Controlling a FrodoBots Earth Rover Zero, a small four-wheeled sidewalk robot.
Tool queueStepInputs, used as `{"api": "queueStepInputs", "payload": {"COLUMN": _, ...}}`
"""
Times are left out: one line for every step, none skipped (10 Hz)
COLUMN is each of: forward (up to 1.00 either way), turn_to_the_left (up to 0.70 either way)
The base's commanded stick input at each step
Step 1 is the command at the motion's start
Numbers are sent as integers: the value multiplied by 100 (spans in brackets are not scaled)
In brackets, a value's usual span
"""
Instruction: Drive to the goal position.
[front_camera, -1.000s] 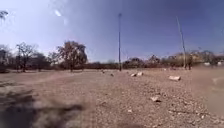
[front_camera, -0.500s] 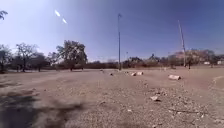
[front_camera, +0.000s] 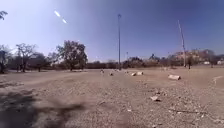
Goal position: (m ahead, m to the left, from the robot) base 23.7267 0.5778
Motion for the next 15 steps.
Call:
{"api": "queueStepInputs", "payload": {"forward": 50, "turn_to_the_left": 0}}
{"api": "queueStepInputs", "payload": {"forward": 50, "turn_to_the_left": 0}}
{"api": "queueStepInputs", "payload": {"forward": 50, "turn_to_the_left": 0}}
{"api": "queueStepInputs", "payload": {"forward": 50, "turn_to_the_left": 0}}
{"api": "queueStepInputs", "payload": {"forward": 50, "turn_to_the_left": 0}}
{"api": "queueStepInputs", "payload": {"forward": 50, "turn_to_the_left": 0}}
{"api": "queueStepInputs", "payload": {"forward": 50, "turn_to_the_left": 0}}
{"api": "queueStepInputs", "payload": {"forward": 50, "turn_to_the_left": 0}}
{"api": "queueStepInputs", "payload": {"forward": 50, "turn_to_the_left": 0}}
{"api": "queueStepInputs", "payload": {"forward": 50, "turn_to_the_left": 0}}
{"api": "queueStepInputs", "payload": {"forward": 50, "turn_to_the_left": 0}}
{"api": "queueStepInputs", "payload": {"forward": 50, "turn_to_the_left": 0}}
{"api": "queueStepInputs", "payload": {"forward": 50, "turn_to_the_left": 0}}
{"api": "queueStepInputs", "payload": {"forward": 50, "turn_to_the_left": 0}}
{"api": "queueStepInputs", "payload": {"forward": 50, "turn_to_the_left": 0}}
